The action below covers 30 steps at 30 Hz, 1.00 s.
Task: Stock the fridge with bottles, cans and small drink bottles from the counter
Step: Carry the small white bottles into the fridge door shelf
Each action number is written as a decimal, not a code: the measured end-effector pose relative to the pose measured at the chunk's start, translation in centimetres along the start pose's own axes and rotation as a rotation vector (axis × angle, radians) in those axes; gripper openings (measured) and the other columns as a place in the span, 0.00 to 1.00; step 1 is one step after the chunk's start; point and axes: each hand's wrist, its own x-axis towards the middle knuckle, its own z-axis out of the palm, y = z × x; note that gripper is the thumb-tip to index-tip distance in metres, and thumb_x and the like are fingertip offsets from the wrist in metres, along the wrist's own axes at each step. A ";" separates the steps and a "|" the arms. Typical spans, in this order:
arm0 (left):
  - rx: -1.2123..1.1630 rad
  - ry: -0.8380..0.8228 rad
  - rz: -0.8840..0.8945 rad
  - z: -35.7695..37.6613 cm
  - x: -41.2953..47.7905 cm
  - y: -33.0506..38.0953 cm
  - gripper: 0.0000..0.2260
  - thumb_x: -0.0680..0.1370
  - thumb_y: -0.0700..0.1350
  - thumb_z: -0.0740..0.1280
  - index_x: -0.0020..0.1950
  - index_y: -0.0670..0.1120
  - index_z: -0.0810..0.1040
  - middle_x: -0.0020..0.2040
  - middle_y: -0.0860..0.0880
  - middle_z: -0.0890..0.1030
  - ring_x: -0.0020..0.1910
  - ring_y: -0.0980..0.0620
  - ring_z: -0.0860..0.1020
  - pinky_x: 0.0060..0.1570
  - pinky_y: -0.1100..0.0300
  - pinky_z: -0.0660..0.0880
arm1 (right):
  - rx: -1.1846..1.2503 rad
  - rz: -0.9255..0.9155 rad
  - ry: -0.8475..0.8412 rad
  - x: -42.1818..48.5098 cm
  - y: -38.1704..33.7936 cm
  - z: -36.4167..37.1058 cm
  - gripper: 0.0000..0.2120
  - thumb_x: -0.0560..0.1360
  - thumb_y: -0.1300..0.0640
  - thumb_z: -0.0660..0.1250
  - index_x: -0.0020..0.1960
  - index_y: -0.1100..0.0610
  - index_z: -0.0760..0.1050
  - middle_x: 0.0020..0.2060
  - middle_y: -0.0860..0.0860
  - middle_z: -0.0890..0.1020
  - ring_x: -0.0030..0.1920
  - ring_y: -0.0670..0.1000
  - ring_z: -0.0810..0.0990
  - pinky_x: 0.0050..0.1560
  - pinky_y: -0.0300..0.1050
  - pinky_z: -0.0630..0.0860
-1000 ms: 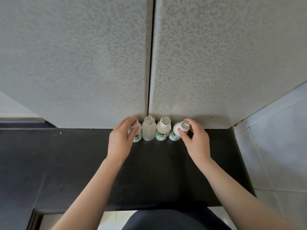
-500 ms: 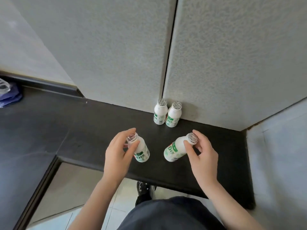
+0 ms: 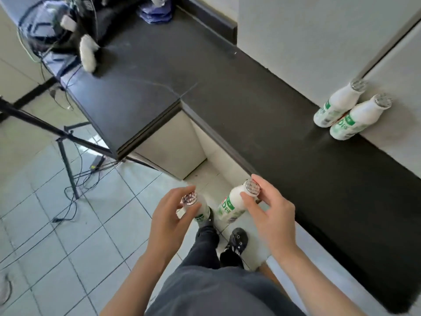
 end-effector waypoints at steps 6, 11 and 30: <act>-0.093 0.032 -0.115 -1.1 -3.0 -1.7 0.16 0.74 0.43 0.70 0.56 0.62 0.75 0.53 0.63 0.78 0.54 0.58 0.78 0.52 0.55 0.77 | 0.026 0.106 -0.201 -0.9 1.3 1.8 0.20 0.71 0.52 0.72 0.62 0.52 0.77 0.51 0.39 0.81 0.52 0.38 0.80 0.49 0.27 0.74; -0.131 0.009 -0.120 -3.1 -3.9 -2.5 0.16 0.76 0.44 0.69 0.56 0.65 0.73 0.54 0.63 0.77 0.54 0.58 0.78 0.50 0.59 0.78 | 0.006 0.114 -0.227 -0.8 0.6 3.9 0.18 0.71 0.54 0.73 0.60 0.53 0.78 0.50 0.42 0.83 0.51 0.40 0.81 0.51 0.38 0.78; -0.225 0.672 -0.422 -30.2 -28.3 -22.8 0.20 0.73 0.40 0.72 0.52 0.65 0.76 0.52 0.66 0.78 0.53 0.61 0.77 0.47 0.64 0.76 | -0.042 -0.168 -0.715 -19.6 -16.8 34.6 0.16 0.69 0.55 0.74 0.54 0.43 0.76 0.48 0.39 0.81 0.51 0.39 0.80 0.52 0.34 0.75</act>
